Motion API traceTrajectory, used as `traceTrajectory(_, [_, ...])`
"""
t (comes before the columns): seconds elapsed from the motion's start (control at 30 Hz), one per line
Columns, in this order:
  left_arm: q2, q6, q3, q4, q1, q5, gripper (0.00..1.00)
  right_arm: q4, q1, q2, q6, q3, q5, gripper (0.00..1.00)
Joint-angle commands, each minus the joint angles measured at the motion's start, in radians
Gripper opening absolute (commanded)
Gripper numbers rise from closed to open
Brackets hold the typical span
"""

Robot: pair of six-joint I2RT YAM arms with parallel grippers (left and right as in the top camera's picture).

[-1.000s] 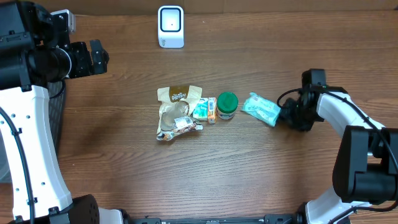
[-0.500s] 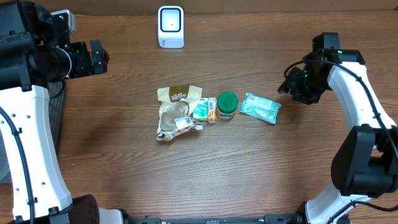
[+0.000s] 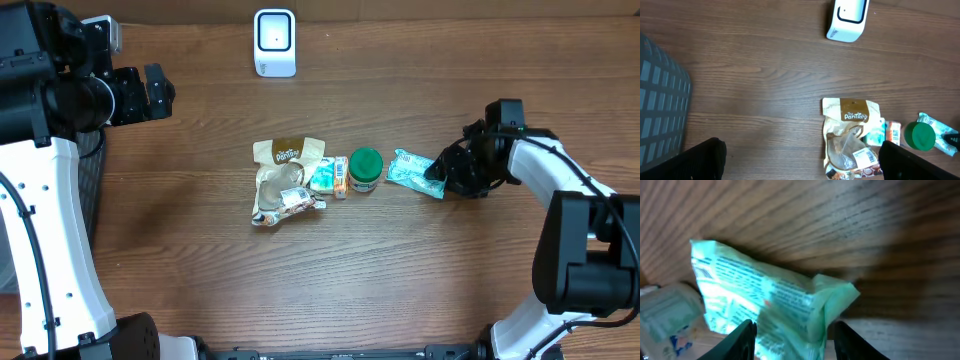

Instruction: Scan the item barcode

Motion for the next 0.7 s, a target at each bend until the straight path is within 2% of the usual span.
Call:
traceTrajectory(0.0, [0.001,-0.013,0.008,0.000,0.004,0.009,0.99,0.066,0.002,0.001,0.004,-0.042,-0.022,0.48])
traceTrajectory(0.1, [0.001,-0.013,0.008,0.000,0.004,0.009,1.00,0.144,0.002,0.006,0.034,-0.081,-0.058,0.47])
traceTrajectory(0.17, [0.001,-0.013,0.008,0.000,0.004,0.009,1.00,0.173,0.002,0.018,0.033,-0.091,-0.109,0.42])
traceTrajectory(0.23, [0.001,-0.013,0.008,0.000,0.004,0.009,0.99,0.193,0.002,0.050,0.033,-0.093,-0.142,0.35])
traceTrajectory(0.33, [0.001,-0.013,0.008,0.000,0.004,0.009,1.00,0.195,-0.003,0.080,0.038,-0.093,-0.187,0.18])
traceTrajectory(0.37, [0.001,-0.013,0.008,0.000,0.004,0.009,1.00,0.195,-0.006,0.080,0.043,-0.093,-0.192,0.15])
traceTrajectory(0.4, [0.001,-0.013,0.008,0.000,0.004,0.009,1.00,0.197,-0.011,0.079,0.044,-0.092,-0.220,0.07])
traceTrajectory(0.43, [0.001,-0.013,0.008,0.000,0.004,0.009,0.99,0.199,-0.014,0.079,0.045,-0.092,-0.235,0.04])
traceTrajectory(0.57, [0.001,-0.013,0.008,0.000,0.004,0.009,1.00,0.153,-0.046,0.051,0.043,-0.071,-0.273,0.04])
traceTrajectory(0.67, [0.001,-0.013,0.008,0.000,0.004,0.009,0.99,0.025,-0.106,-0.040,-0.010,0.004,-0.301,0.04])
